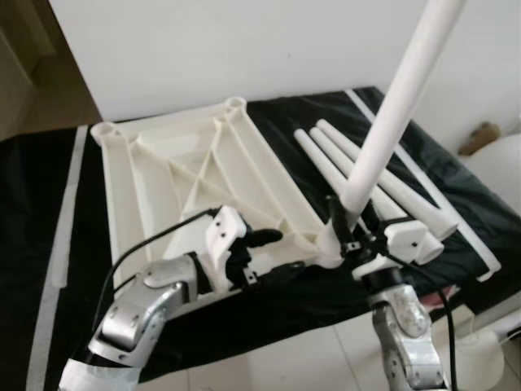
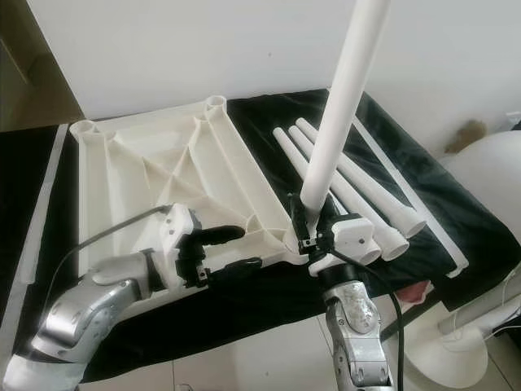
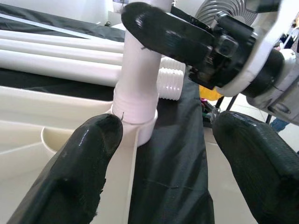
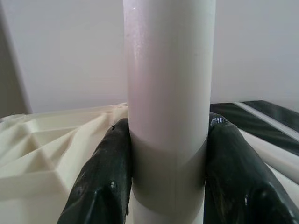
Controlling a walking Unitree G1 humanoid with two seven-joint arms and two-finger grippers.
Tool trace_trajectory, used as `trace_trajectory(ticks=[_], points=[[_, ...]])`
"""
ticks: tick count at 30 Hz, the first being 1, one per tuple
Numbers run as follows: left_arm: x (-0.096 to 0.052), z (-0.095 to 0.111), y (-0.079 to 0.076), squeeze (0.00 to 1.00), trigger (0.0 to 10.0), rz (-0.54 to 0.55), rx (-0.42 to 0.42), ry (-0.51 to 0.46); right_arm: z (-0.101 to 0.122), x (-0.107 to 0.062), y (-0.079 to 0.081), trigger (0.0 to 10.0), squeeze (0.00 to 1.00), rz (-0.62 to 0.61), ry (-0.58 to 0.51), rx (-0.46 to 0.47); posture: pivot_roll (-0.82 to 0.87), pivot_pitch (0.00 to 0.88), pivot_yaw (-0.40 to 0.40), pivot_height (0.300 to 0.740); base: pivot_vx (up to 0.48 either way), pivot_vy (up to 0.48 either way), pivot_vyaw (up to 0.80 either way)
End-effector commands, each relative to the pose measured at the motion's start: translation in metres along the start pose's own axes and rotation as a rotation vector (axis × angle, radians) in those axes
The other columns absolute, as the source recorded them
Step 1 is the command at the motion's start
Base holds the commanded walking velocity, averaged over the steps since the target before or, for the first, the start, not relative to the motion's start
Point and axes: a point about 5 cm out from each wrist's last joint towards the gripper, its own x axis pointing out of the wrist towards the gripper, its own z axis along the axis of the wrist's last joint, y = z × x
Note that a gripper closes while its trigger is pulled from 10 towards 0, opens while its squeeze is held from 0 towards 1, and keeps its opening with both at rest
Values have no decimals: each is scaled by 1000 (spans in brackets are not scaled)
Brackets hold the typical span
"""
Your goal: Building children table
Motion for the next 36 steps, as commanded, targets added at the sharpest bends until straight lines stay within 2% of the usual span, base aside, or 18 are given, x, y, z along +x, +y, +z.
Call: trace_trajectory(ticks=[1,2,4,5,6,9,14,22,23,25,26,30,32,36], points=[[0,2,0,0,10000,21,4,0,-35,-19,-24,10000,0,-188,205,-25,-39,92,30,740,0,0,0],[0,2,0,0,10000,21,4,0,-35,-19,-24,10000,0,-188,205,-25,-39,92,30,740,0,0,0],[2,2,1,0,10000,23,3,-2,-38,-15,-31,10000,0,-340,219,-29,-42,90,28,740,0,0,0],[2,2,1,0,10000,23,3,-2,-38,-15,-31,10000,0,-340,219,-29,-42,90,28,740,0,0,0],[3,3,1,0,10000,22,-1,-7,-41,-13,-34,10000,0,-415,240,-72,-42,89,28,740,0,0,0],[5,3,0,0,10000,21,-4,-11,-44,-11,-35,10000,0,-487,256,-67,-43,88,28,740,0,0,0],[6,3,0,0,10000,22,-6,-15,-43,-4,-25,10000,0,-462,236,-57,-41,84,25,740,0,0,0],[8,2,-1,0,10000,21,-7,-20,-41,0,-26,10000,0,-428,218,-48,-47,75,19,740,0,0,0],[9,2,-1,0,10000,20,-10,-21,-41,1,-26,10000,467,-407,209,-35,-48,74,20,740,0,0,0],[9,2,-1,0,10000,20,-10,-21,-41,1,-26,10000,467,-407,209,-35,-48,74,20,740,0,0,0],[10,2,-1,0,10000,18,-8,-21,-38,3,-26,10000,1000,-377,185,-24,-50,72,20,740,0,0,0],[13,1,-1,0,10000,27,-11,-23,-34,4,-29,10000,1000,-338,154,-15,-55,67,24,740,0,0,0],[18,0,-1,0,10000,35,6,-23,-26,5,-38,10000,1000,-277,120,-35,-63,60,28,740,0,0,0],[25,1,-1,0,10000,39,20,-25,-21,5,-52,10000,1000,-188,131,-69,-69,56,31,740,0,0,0]])
